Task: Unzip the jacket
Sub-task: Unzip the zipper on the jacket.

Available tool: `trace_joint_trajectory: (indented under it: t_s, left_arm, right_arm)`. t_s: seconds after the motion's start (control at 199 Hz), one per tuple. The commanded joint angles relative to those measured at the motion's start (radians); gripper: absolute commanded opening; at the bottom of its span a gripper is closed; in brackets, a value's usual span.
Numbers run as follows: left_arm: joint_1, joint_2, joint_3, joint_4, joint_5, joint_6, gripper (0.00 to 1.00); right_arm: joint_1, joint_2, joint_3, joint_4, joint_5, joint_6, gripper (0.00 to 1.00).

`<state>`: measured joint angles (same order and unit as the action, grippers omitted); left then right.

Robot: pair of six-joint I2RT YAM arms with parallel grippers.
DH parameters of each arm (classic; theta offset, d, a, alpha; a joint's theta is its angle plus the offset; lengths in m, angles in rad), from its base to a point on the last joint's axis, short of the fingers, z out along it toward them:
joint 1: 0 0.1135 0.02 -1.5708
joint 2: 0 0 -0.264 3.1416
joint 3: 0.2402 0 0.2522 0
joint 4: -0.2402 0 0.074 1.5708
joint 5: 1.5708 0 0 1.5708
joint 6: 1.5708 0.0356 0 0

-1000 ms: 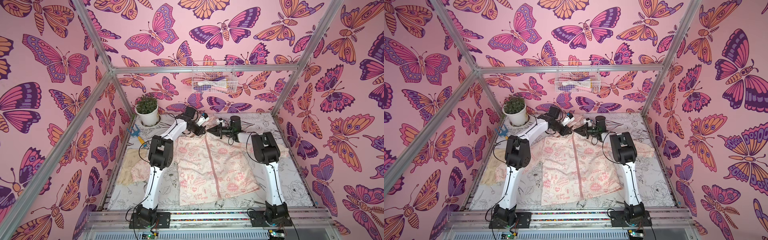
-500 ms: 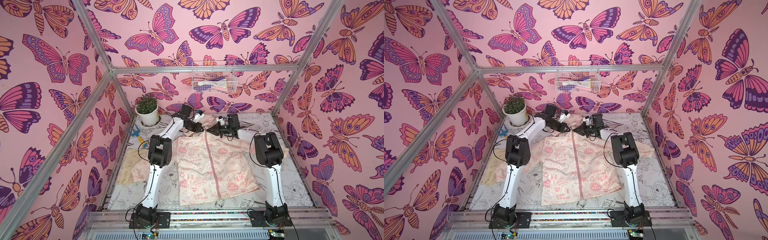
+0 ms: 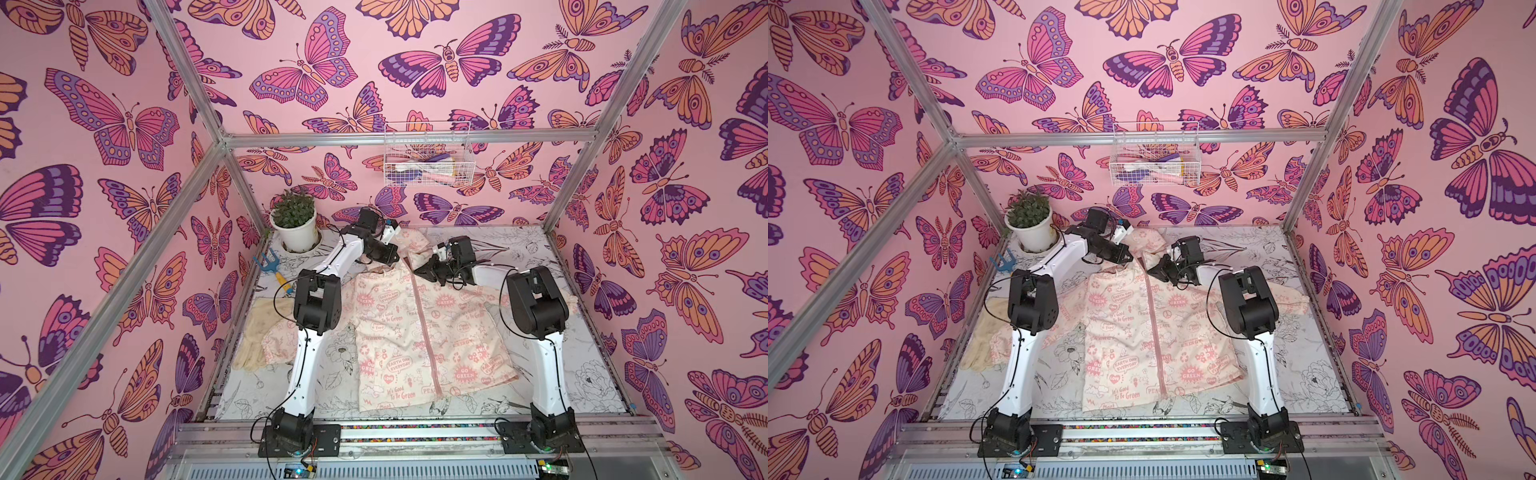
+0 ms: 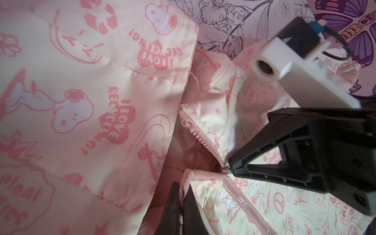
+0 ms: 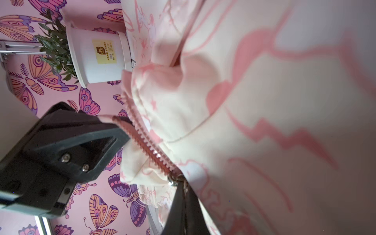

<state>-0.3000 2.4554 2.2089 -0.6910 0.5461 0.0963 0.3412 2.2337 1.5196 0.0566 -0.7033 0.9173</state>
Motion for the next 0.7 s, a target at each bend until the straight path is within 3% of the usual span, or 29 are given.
trace_joint_trajectory:
  t_s: [0.0,0.326,0.697]
  left_arm:
    - [0.041,-0.027,0.053,0.100,-0.139,-0.026,0.00]
    - [0.041,0.142,0.290,0.098,-0.213,-0.018,0.00]
    - [0.045,0.156,0.302,0.081,-0.379,0.090,0.00]
  right_arm:
    - [0.010,-0.052,-0.030,-0.245,0.086,-0.076,0.00]
    - [0.052,-0.159,-0.153,-0.435,0.180,-0.119,0.00]
    - [0.130,-0.295,-0.342,-0.539,0.242,-0.109,0.00]
